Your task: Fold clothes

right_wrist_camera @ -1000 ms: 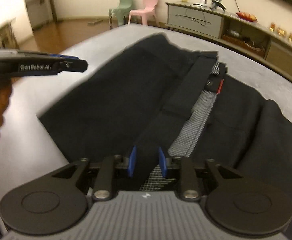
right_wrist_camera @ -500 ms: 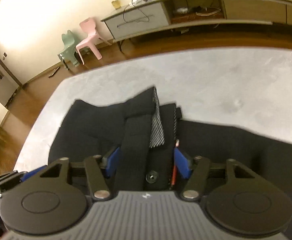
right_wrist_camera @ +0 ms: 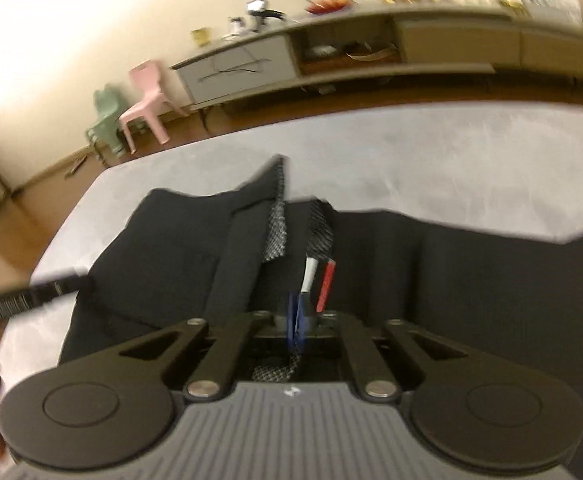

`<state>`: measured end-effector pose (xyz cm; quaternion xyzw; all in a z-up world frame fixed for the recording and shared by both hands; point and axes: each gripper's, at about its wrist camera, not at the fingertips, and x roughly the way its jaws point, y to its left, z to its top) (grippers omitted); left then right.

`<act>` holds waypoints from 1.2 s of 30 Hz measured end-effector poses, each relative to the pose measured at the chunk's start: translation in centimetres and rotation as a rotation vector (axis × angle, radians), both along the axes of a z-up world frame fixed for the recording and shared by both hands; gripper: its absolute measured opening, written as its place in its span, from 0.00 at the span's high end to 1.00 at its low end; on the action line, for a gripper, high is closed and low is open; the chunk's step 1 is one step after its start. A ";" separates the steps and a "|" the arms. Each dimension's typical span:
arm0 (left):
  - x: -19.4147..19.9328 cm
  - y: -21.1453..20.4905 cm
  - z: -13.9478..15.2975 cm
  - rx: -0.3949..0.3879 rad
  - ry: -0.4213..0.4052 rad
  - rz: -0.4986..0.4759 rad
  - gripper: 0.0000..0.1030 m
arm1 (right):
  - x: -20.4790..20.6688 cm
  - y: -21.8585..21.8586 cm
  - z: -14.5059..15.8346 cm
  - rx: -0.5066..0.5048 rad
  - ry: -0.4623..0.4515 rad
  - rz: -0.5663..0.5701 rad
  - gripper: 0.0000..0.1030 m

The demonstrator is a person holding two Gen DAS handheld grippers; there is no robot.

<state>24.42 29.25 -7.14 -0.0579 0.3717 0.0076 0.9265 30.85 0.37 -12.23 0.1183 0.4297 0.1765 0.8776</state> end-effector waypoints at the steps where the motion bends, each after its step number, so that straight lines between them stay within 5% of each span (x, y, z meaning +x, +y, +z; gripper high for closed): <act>1: 0.1 -0.6 -0.4 0.031 0.006 -0.011 0.78 | 0.2 -0.4 0.0 0.033 0.001 -0.023 0.78; 2: 0.1 -1.1 -0.6 0.055 0.011 -0.027 0.78 | 0.5 -0.6 0.1 0.058 -0.005 -0.045 0.63; 4: 0.2 -1.5 -0.8 0.069 0.020 -0.057 0.77 | 1.3 -0.7 0.2 0.097 -0.018 -0.080 0.49; 6: 0.3 -1.6 -0.9 0.058 0.027 -0.079 0.77 | 2.4 0.8 0.2 0.069 -0.045 -0.054 0.51; 8: 0.3 -1.4 -1.1 0.057 0.024 -0.089 0.77 | 2.4 2.8 0.8 -0.010 -0.136 0.006 0.67; 11: 0.6 -0.3 -0.3 0.018 -0.020 -0.073 0.77 | 1.3 5.3 1.6 -0.123 -0.279 0.116 0.77; 13: 1.2 0.7 0.6 -0.014 -0.073 -0.060 0.77 | 0.9 6.2 0.9 -0.177 -0.255 0.173 0.79; 15: 2.9 1.5 0.4 -0.049 -0.054 -0.039 0.77 | 1.5 6.6 -1.2 -0.260 -0.123 0.175 0.89; 17: 5.0 1.6 -0.8 -0.054 0.014 -0.063 0.77 | 0.9 6.4 -1.6 -0.305 -0.101 0.172 0.88; 20: 7.4 0.1 -2.6 0.079 0.096 -0.118 0.76 | -0.2 6.6 -1.5 -0.352 -0.080 0.197 0.86; 24: 5.8 -0.1 -2.3 0.091 0.089 -0.131 0.76 | -0.7 6.7 -0.6 -0.378 -0.085 0.193 0.86; 27: 4.6 -0.1 -2.0 0.101 0.084 -0.140 0.76 | -2.6 6.5 1.3 -0.298 -0.149 0.203 0.83; 30: 3.4 -0.2 -1.7 0.110 0.079 -0.149 0.75 | -4.5 6.8 0.0 -0.267 -0.091 0.254 0.85; 33: 2.2 -0.2 -2.0 0.123 0.069 -0.127 0.57 | -6.0 7.0 -1.7 -0.282 -0.113 0.295 0.85; 36: 0.8 0.2 -1.0 0.086 0.049 -0.042 0.57 | -7.0 6.3 -1.0 -0.294 -0.122 0.274 0.82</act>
